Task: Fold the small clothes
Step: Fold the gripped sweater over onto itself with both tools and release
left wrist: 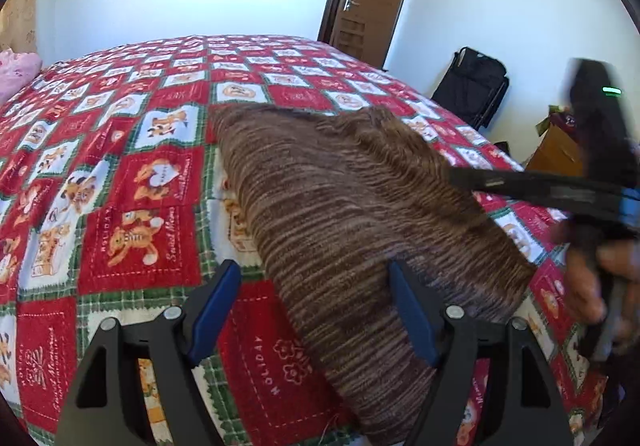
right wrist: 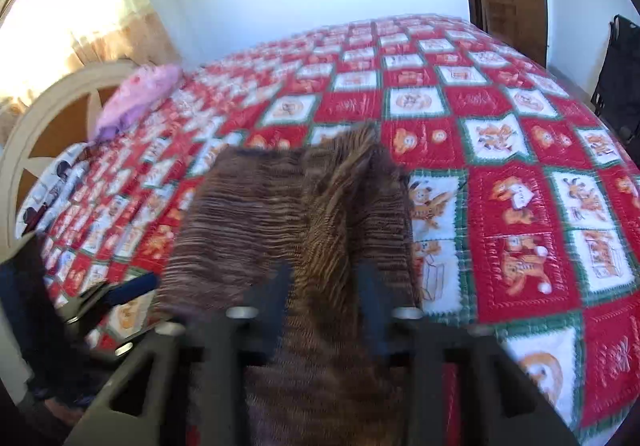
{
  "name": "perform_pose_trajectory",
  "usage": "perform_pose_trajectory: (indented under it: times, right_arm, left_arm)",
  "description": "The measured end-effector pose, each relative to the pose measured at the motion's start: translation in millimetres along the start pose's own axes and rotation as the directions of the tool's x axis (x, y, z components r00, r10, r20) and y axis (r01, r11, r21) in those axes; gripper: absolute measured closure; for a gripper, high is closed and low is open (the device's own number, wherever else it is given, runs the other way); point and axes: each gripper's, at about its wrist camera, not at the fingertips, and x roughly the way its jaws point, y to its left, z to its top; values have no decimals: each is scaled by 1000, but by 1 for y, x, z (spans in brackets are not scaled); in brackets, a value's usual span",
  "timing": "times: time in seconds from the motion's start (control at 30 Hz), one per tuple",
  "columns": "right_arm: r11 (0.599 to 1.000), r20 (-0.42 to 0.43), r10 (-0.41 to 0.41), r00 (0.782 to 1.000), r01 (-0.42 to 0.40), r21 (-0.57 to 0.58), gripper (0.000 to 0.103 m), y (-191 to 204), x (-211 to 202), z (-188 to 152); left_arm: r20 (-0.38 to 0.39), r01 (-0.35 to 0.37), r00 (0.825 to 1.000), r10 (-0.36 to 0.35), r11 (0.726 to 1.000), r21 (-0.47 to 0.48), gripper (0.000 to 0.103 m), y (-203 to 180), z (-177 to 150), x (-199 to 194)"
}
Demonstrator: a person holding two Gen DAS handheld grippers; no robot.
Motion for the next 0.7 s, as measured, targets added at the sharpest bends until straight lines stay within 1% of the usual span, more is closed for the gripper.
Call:
perform_pose_trajectory:
  times: [0.03,0.07,0.13,0.17,0.27,0.3,0.33,0.37,0.4,0.43,0.47,0.57,0.6,0.63,0.67,0.7]
  right_arm:
    - [998,-2,-56,998,56,-8,98,-3,5,-1]
    - [998,-6,-68,998,68,2,98,-7,7,-2]
    - [994,-27,-88,996,90,58,98,-24,11,-9]
    - [992,-44,-100,994,103,68,98,-29,15,-13]
    - [996,-36,-91,995,91,12,97,-24,13,-15]
    - [996,-39,-85,996,86,6,95,-22,11,-12]
    - [995,-39,-99,994,99,1,91,-20,9,-10]
    - [993,-31,-122,992,122,-9,76,-19,7,-6]
    - [989,-3,-147,989,147,-24,57,-16,2,-1]
    - [989,33,-145,989,146,-32,52,-14,-5,2]
    - [992,75,-114,991,117,-46,52,-7,-12,8]
    - [991,87,-22,996,33,-129,52,17,-14,21]
    - [988,75,17,997,-6,-156,52,26,-10,25]
    - [984,39,64,997,-56,-170,52,33,-1,29]
    - [982,3,85,996,-83,-170,52,36,10,31]
    - [983,-13,74,997,-75,-170,52,36,18,33]
  left_arm:
    - [0,4,1000,-4,1000,13,22,-1,0,0]
    - [-12,7,1000,-6,1000,28,16,-3,-2,2]
    - [-40,14,999,-12,999,45,16,-6,-8,8]
    - [-50,16,999,-13,999,52,16,-6,-9,9]
    - [-79,16,997,-10,997,70,16,-9,-10,15]
    - [-89,12,996,-6,998,66,16,-8,-10,17]
    - [-96,15,995,-10,998,59,16,-7,-11,18]
    - [-97,27,995,-22,998,50,16,-5,-11,17]
    - [-96,34,995,-30,999,41,16,-4,-11,16]
    - [-94,42,995,-39,999,30,16,-2,-13,15]
    - [-91,49,995,-47,999,19,16,-1,-13,14]
    - [-88,49,995,-48,999,13,15,0,-14,13]
    - [-88,42,995,-40,999,16,13,-1,-15,13]
    - [-88,37,995,-35,999,19,12,-2,-15,13]
    - [-90,31,996,-29,999,23,11,-3,-15,13]
    - [-91,27,996,-24,999,25,10,-3,-15,13]
